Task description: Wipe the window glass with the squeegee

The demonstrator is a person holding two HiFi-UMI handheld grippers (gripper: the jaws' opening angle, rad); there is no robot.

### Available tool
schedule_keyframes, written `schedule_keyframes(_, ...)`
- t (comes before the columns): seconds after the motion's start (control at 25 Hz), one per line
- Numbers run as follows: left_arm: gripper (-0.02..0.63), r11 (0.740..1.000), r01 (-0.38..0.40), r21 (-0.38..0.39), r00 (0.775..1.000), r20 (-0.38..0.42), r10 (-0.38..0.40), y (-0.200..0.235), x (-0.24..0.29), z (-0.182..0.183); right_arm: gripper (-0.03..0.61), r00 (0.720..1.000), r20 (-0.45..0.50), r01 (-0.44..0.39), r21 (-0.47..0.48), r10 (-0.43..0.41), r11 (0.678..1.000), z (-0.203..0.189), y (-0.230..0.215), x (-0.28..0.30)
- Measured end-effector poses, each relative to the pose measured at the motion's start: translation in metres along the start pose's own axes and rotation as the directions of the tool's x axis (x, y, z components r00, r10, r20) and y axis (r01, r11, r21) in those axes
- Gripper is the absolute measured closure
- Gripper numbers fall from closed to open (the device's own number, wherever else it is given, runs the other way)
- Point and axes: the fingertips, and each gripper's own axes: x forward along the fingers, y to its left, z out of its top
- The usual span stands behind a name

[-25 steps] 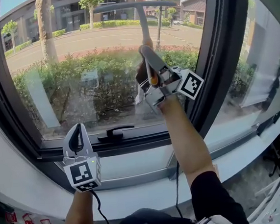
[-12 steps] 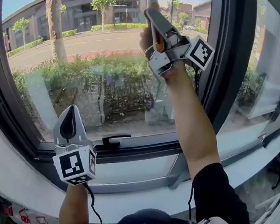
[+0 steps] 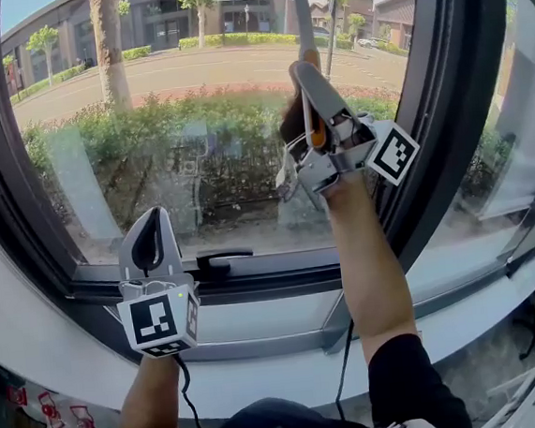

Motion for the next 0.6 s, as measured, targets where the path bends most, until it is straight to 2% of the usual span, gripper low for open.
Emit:
schedule_keyframes(0.32, 0.595, 0.998, 0.015, -0.058, 0.995, -0.099, -0.020, -0.030, -0.030, -0.064, 0.529, 0.994, -0.012, 0.113, 0.076, -0.113, 0.991, -0.087, -0.003, -0.108)
schedule_keyframes(0.6, 0.595, 0.994, 0.006, -0.110, 0.985, -0.172, -0.025, -0.049, -0.046, -0.102, 0.529, 0.985, -0.015, 0.173, 0.123, -0.173, 0.977, -0.119, -0.006, -0.160)
